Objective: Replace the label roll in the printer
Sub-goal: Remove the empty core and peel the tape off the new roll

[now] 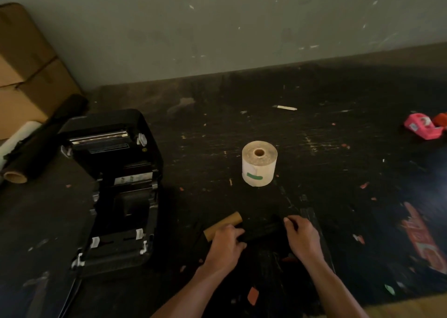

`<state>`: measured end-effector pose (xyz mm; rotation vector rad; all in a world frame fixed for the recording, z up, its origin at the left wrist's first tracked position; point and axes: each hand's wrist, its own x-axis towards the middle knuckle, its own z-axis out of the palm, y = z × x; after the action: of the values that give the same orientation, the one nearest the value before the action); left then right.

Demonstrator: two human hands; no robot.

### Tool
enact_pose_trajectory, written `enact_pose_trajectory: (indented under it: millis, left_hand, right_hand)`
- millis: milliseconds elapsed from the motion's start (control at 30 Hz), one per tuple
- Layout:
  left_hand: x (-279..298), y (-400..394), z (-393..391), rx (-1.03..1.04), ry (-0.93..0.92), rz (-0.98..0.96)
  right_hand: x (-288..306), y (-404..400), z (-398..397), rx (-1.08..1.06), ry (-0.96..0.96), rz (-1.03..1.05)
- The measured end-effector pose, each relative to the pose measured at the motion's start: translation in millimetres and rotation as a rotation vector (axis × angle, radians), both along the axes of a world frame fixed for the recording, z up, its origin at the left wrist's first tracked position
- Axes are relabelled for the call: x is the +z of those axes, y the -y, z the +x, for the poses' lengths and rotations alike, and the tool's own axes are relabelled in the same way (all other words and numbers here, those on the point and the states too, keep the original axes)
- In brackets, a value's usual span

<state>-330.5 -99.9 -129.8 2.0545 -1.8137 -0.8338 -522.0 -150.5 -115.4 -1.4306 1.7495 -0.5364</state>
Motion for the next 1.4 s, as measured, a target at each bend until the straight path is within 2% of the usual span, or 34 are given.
enact_pose_trajectory:
  millis: [100, 200, 300, 400, 500, 567, 733, 933, 1133, 1200, 1267, 1333, 1400]
  left_hand:
    - [13.7, 8.1, 5.5, -0.028, -0.030, 0.049]
    - [48.9, 35.2, 21.8, -0.014, -0.153, 0.063]
    - [83.5, 72.7, 34.5, 0.055, -0.254, 0.041]
    - [92.1, 108.0, 32.8, 0.308, -0.507, 0.053]
    - [87.5, 132.9, 23.6, 0.653, -0.911, 0.230]
    - [78.7, 142.5, 16.2, 0.762, -1.021, 0.318]
    - [56.1, 157.2, 0.6, 0.838, -1.077, 0.404]
    - [47.5, 166.4, -0.9, 0.872, -1.080, 0.430]
    - [47.7, 158.9, -4.2, 0.834, -1.116, 0.422]
    - [50.4, 153.5, 0.8, 0.825, -1.123, 0.376]
    - [52.0, 146.7, 10.8, 0.793, -1.136, 0.321]
    - [55.2, 138.9, 22.2, 0.731, -1.162, 0.272]
    - [60.8, 131.1, 30.8, 0.677, -1.217, 0.257]
  right_hand:
    - [-0.2, 2.7, -4.0, -0.025, 0.049, -0.012]
    - [6.2, 14.5, -9.6, -0.074, 0.129, -0.014]
    - [24.2, 42.0, -10.4, -0.031, 0.074, -0.117]
    - [53.5, 76.4, -0.7, 0.094, 0.017, -0.258]
    - [75.8, 110.0, 18.5, 0.255, -0.079, -0.393]
    - [82.5, 130.7, 34.1, 0.365, -0.116, -0.398]
    - [73.1, 164.5, 60.5, 0.602, -0.382, -0.263]
    - [53.2, 168.4, 63.5, 0.578, -0.370, -0.216]
    - [63.8, 163.8, 62.1, 0.599, -0.358, -0.245]
    - [69.5, 163.6, 55.6, 0.564, -0.290, -0.241]
    - [75.5, 162.2, 46.0, 0.418, -0.101, -0.158]
    - [78.8, 156.2, 38.4, 0.202, 0.253, 0.027]
    - [77.9, 144.4, 35.2, 0.073, 0.578, 0.219]
